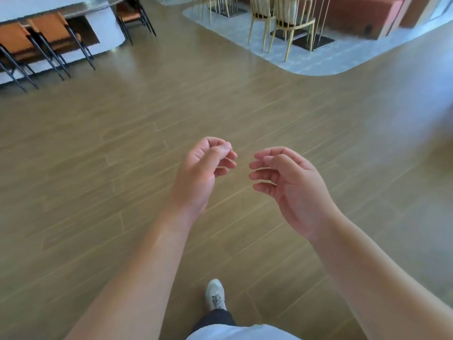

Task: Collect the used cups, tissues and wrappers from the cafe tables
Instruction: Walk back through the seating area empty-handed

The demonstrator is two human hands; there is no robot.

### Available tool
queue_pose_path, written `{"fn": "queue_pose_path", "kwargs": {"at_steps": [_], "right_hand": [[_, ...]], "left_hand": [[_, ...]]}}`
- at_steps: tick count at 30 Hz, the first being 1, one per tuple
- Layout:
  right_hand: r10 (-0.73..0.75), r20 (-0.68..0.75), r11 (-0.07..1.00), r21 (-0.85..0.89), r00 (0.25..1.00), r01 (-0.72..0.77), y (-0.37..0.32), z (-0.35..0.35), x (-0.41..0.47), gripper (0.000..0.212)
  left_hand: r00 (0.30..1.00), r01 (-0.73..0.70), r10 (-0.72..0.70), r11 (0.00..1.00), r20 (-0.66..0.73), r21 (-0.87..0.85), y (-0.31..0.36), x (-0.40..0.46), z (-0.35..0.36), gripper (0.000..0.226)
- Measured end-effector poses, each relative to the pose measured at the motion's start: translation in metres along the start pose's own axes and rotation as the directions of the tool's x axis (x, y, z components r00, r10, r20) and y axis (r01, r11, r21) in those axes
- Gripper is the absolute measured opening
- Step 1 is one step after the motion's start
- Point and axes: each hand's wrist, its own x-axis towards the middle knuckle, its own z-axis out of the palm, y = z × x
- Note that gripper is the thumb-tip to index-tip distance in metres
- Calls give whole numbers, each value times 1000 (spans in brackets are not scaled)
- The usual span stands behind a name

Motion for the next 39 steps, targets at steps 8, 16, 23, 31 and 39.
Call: {"fn": "queue_pose_path", "kwargs": {"at_steps": [8,16,23,31,39], "right_hand": [[-37,-176,999,8,984,39,-18,-60,54,16],[-64,-334,998,-38,941,54,-53,-105,152,16],[-127,-460,992,-70,879,107,-96,-144,232,15],[-214,-569,977,-119,794,177,-128,-200,271,16],[-224,-626,971,-78,747,226,-161,-303,301,14]], "left_hand": [[980,72,-64,997,187,-39,-27,86,61,15],[942,102,-76,993,328,-65,-41,216,113,28],[890,114,-60,989,453,-92,-42,322,162,24],[814,69,-29,997,579,-47,-46,402,237,12],[763,86,-65,996,643,0,-66,445,352,9]]}}
